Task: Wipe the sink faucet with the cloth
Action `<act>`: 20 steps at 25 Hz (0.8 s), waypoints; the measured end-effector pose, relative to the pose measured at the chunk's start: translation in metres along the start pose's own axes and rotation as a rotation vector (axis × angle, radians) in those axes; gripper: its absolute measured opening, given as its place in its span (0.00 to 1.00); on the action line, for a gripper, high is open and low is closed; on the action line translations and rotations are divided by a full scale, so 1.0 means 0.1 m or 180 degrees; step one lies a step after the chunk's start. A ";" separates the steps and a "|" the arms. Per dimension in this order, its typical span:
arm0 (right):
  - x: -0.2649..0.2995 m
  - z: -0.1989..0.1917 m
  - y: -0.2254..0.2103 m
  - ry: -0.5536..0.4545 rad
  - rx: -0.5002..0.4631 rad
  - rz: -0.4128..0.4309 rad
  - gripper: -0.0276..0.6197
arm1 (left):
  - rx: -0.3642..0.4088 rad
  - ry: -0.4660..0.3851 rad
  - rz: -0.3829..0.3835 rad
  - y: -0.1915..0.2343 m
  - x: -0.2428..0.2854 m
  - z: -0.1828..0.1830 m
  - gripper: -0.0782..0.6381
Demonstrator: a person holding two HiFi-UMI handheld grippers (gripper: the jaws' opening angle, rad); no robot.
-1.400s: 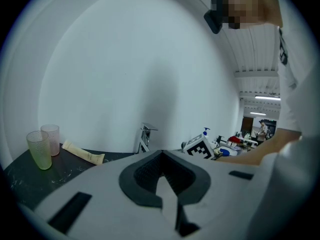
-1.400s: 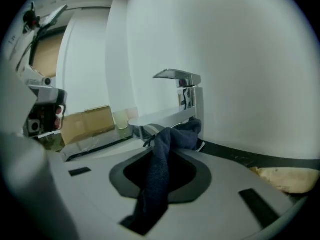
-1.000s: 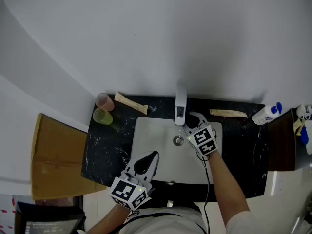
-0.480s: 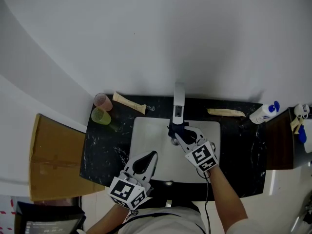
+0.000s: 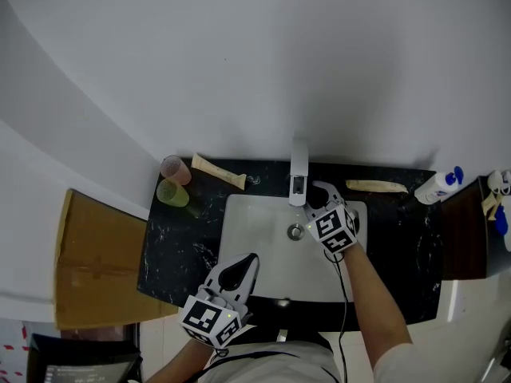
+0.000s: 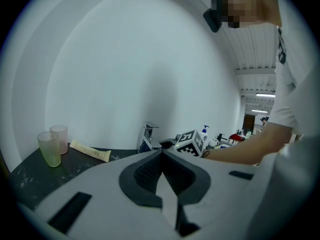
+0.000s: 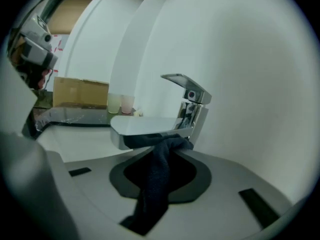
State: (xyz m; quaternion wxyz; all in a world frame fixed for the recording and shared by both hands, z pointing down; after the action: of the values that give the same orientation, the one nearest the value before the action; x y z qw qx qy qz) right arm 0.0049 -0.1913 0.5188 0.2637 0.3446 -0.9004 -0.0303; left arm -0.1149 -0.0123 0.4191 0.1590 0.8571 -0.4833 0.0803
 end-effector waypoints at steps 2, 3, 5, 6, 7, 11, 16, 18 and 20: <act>-0.09 0.01 0.16 -0.0108 0.0025 0.0132 0.16 | -0.0002 -0.0008 0.0006 -0.01 0.00 0.04 0.11; -0.16 0.01 0.24 -0.0147 0.0044 0.0185 0.16 | -0.0004 -0.0022 -0.0002 -0.01 0.00 0.04 0.11; -0.29 -0.01 0.38 -0.0193 0.0088 0.0251 0.16 | -0.0010 -0.0058 -0.0032 -0.01 0.02 0.04 0.11; -0.36 -0.02 0.44 -0.0216 0.0105 0.0291 0.16 | -0.0013 -0.0066 -0.0041 0.00 0.03 0.03 0.11; -0.41 -0.02 0.50 -0.0236 0.0105 0.0342 0.16 | -0.0016 -0.0068 -0.0044 -0.01 0.04 0.04 0.11; -0.42 -0.01 0.58 -0.0210 0.0054 0.0409 0.16 | -0.0014 -0.0038 -0.0042 -0.01 0.08 0.06 0.11; -0.15 -0.07 0.12 -0.0035 0.0017 0.0121 0.16 | -0.0007 -0.0056 -0.0042 -0.03 0.07 0.04 0.11; -0.03 -0.02 -0.05 0.0079 -0.0143 0.0042 0.16 | -0.0020 -0.0033 -0.0012 -0.01 0.06 0.05 0.11; 0.03 0.01 -0.09 0.0132 -0.0233 0.0044 0.16 | -0.0037 -0.0047 -0.0011 0.01 0.06 0.02 0.11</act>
State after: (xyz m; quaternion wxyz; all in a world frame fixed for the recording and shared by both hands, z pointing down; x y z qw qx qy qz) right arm 0.0083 -0.1999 0.5173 0.2949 0.3291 -0.8954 -0.0542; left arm -0.1130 -0.0182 0.4186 0.1605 0.8576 -0.4835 0.0709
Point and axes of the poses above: the fingertips, and each gripper's own axes: x forward along the fingers, y to its left, z out of its top, the point moved 3 cm from there along -x, backward along the fingers, and after that the axes turned 4 degrees about z, right-handed, at the moved point
